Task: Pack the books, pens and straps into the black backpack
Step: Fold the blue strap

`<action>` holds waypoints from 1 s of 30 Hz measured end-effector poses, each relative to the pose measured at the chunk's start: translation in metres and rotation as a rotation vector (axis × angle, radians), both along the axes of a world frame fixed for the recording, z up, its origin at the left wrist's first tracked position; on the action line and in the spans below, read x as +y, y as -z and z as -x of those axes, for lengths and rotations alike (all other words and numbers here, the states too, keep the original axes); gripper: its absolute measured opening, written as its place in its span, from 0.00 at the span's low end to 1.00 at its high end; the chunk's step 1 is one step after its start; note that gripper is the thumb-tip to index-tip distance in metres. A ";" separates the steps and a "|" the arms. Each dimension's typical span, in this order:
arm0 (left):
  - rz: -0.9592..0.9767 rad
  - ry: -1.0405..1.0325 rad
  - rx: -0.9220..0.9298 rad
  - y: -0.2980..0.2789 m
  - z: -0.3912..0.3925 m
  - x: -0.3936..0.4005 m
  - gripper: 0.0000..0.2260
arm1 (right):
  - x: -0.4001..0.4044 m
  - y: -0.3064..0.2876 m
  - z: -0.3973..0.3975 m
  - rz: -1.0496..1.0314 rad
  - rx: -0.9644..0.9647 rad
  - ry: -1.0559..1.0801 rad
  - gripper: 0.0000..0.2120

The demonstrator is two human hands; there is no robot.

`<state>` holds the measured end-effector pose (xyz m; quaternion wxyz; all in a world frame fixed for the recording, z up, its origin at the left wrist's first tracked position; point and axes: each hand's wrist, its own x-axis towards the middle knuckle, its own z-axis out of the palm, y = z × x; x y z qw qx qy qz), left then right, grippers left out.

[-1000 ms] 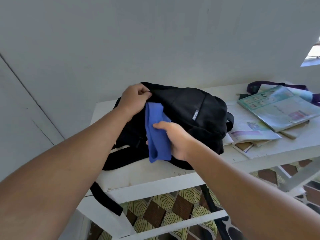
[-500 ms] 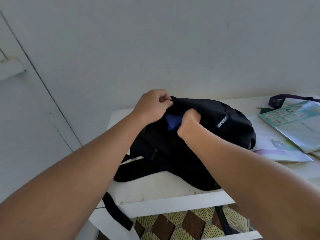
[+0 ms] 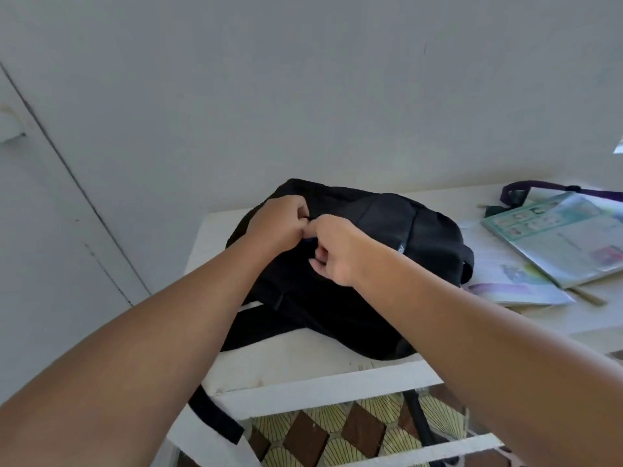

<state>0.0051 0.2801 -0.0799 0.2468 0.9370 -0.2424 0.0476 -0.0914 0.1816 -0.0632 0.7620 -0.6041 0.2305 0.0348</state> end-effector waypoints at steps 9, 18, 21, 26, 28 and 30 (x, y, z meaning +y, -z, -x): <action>-0.309 0.369 -0.072 0.022 0.056 -0.053 0.36 | -0.098 0.003 -0.004 0.304 -0.133 0.447 0.07; -0.198 0.351 -0.030 0.023 0.067 -0.085 0.12 | -0.086 0.003 0.000 0.793 -0.303 0.216 0.09; 0.179 0.183 0.248 0.012 0.050 -0.079 0.11 | -0.072 -0.013 0.006 0.883 -0.591 0.270 0.07; 0.824 -0.294 0.603 0.005 0.028 -0.057 0.14 | -0.052 -0.019 0.001 1.020 -0.882 0.365 0.05; 0.820 -0.538 0.587 -0.001 0.022 -0.041 0.19 | -0.050 -0.006 -0.013 0.958 -0.701 0.353 0.10; 0.986 -0.743 0.563 -0.001 0.015 -0.017 0.21 | -0.046 0.012 -0.029 0.919 -0.417 0.163 0.19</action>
